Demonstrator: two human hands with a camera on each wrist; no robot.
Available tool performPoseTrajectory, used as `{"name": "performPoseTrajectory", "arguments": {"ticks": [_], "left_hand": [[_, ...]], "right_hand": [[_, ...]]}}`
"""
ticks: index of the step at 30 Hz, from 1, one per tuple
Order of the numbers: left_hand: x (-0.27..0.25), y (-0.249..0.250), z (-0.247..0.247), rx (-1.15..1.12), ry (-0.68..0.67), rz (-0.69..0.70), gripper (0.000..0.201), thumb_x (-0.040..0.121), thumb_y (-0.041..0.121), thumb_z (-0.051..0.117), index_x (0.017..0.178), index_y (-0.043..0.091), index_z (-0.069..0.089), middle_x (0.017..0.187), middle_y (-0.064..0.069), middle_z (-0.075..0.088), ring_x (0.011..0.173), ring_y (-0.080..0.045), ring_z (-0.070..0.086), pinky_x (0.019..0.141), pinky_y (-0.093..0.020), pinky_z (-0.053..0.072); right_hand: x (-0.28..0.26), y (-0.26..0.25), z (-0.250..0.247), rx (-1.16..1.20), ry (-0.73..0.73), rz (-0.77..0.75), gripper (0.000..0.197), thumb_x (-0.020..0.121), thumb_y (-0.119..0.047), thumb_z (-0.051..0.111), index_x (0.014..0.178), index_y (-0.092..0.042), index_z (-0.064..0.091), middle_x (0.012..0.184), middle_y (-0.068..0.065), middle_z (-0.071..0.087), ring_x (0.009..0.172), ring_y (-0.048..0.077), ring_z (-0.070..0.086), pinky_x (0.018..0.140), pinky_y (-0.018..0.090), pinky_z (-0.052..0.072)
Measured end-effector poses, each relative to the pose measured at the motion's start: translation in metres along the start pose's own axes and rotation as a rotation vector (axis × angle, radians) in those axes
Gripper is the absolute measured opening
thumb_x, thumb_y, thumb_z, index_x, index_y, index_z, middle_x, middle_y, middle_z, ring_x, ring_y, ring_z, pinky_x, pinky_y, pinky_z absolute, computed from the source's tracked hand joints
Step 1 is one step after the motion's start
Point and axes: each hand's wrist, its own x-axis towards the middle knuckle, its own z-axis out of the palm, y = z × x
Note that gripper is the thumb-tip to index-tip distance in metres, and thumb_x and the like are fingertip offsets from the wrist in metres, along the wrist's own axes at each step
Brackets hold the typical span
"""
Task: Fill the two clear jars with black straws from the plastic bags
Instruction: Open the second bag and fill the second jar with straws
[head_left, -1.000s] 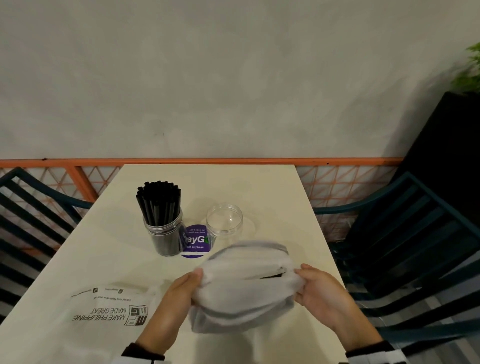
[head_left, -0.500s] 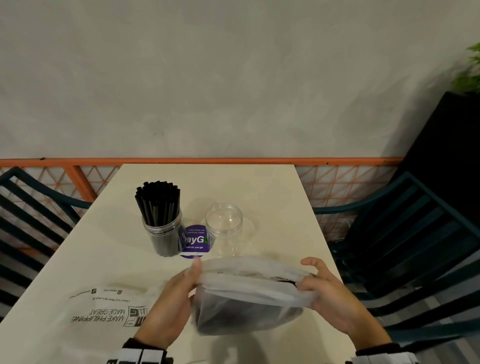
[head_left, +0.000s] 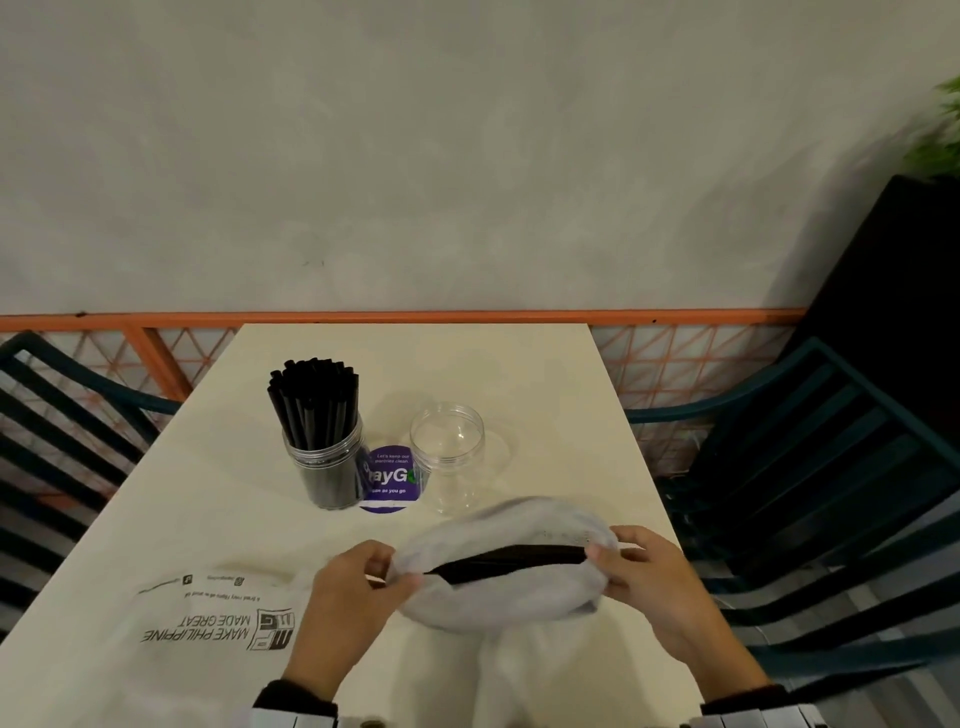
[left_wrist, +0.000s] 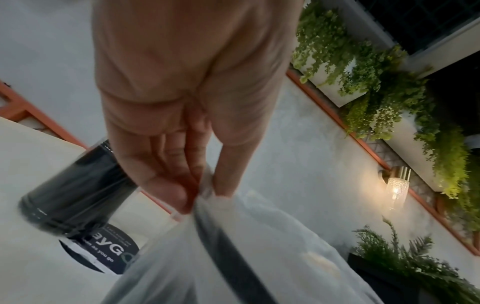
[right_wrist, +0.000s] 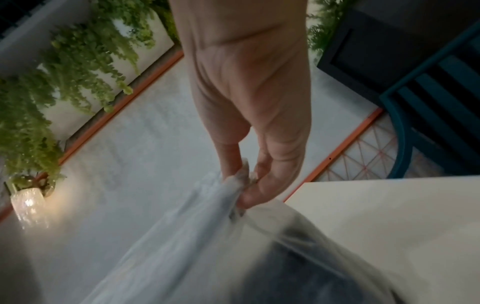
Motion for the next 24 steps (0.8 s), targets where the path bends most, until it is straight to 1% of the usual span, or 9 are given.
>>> {"name": "performPoseTrajectory", "arguments": {"ticks": [3,7,10,12,14,17,21,22,24], "left_hand": [[-0.001,0.002,0.006,-0.021,-0.068,-0.013,0.011,0.079,0.026,0.069,0.074,0.016,0.069,0.075,0.002,0.070,0.074,-0.012,0.062,0.060,-0.014,0.040],[-0.001,0.000,0.008,-0.120,-0.169,-0.128,0.026,0.090,0.025,0.053,0.073,0.016,0.070,0.079,-0.003,0.066,0.077,-0.019,0.057,0.065,-0.024,0.041],[0.000,-0.005,0.003,-0.498,-0.294,-0.317,0.024,0.090,0.015,0.050,0.076,0.006,0.067,0.070,-0.009,0.052,0.061,-0.014,0.045,0.056,-0.024,0.036],[-0.001,-0.008,-0.004,-0.837,-0.336,-0.417,0.015,0.075,0.014,0.058,0.077,0.004,0.069,0.061,-0.006,0.045,0.049,-0.010,0.038,0.046,-0.021,0.032],[-0.004,-0.010,-0.007,-1.023,-0.341,-0.498,0.011,0.064,0.010,0.057,0.066,0.005,0.067,0.051,-0.001,0.043,0.041,-0.010,0.035,0.039,-0.022,0.030],[-0.010,-0.006,-0.004,-1.056,-0.318,-0.564,0.009,0.063,0.008,0.049,0.054,0.009,0.053,0.056,-0.004,0.044,0.047,-0.015,0.032,0.040,-0.023,0.028],[-0.010,-0.001,-0.005,-1.021,-0.291,-0.555,0.004,0.064,0.014,0.050,0.060,0.011,0.049,0.056,-0.002,0.043,0.048,-0.013,0.031,0.047,-0.026,0.024],[-0.010,0.000,-0.006,-1.019,-0.313,-0.514,0.005,0.066,0.016,0.052,0.065,0.011,0.052,0.058,-0.001,0.046,0.050,-0.013,0.034,0.051,-0.027,0.024],[-0.012,0.003,-0.008,-0.907,-0.384,-0.384,0.012,0.065,0.018,0.064,0.075,0.012,0.066,0.069,-0.001,0.058,0.060,-0.012,0.043,0.061,-0.027,0.030]], "right_hand": [[-0.003,0.000,0.009,0.040,-0.069,0.022,0.014,0.087,-0.013,0.062,0.099,-0.007,0.066,0.093,0.015,0.072,0.089,0.027,0.069,0.077,0.034,0.056],[-0.008,-0.002,0.015,0.060,-0.183,0.083,0.020,0.093,-0.015,0.052,0.094,-0.005,0.070,0.088,0.011,0.073,0.081,0.021,0.068,0.067,0.024,0.053],[-0.009,-0.005,0.006,0.166,-0.247,0.159,0.024,0.095,-0.012,0.046,0.099,-0.005,0.068,0.092,0.010,0.074,0.083,0.020,0.067,0.068,0.026,0.051],[-0.008,-0.010,-0.003,0.298,-0.284,0.231,0.020,0.093,-0.008,0.046,0.096,-0.006,0.066,0.081,0.004,0.075,0.074,0.016,0.068,0.066,0.026,0.049],[-0.009,-0.015,-0.011,0.405,-0.320,0.284,0.014,0.085,-0.008,0.053,0.093,-0.006,0.065,0.077,0.004,0.074,0.068,0.015,0.069,0.069,0.029,0.047],[-0.010,-0.021,-0.016,0.463,-0.400,0.285,0.022,0.070,-0.009,0.069,0.092,-0.006,0.070,0.083,0.007,0.074,0.069,0.017,0.070,0.065,0.029,0.055],[-0.005,-0.023,-0.015,0.488,-0.432,0.310,0.036,0.072,-0.006,0.054,0.106,0.004,0.061,0.101,0.015,0.066,0.083,0.026,0.064,0.064,0.032,0.056],[-0.004,-0.021,-0.014,0.523,-0.413,0.321,0.038,0.068,-0.004,0.051,0.105,0.005,0.057,0.102,0.016,0.061,0.083,0.028,0.060,0.061,0.033,0.054],[-0.001,-0.015,-0.012,0.522,-0.332,0.319,0.034,0.065,-0.004,0.041,0.096,-0.001,0.054,0.089,0.014,0.059,0.074,0.027,0.057,0.052,0.030,0.050]]}}
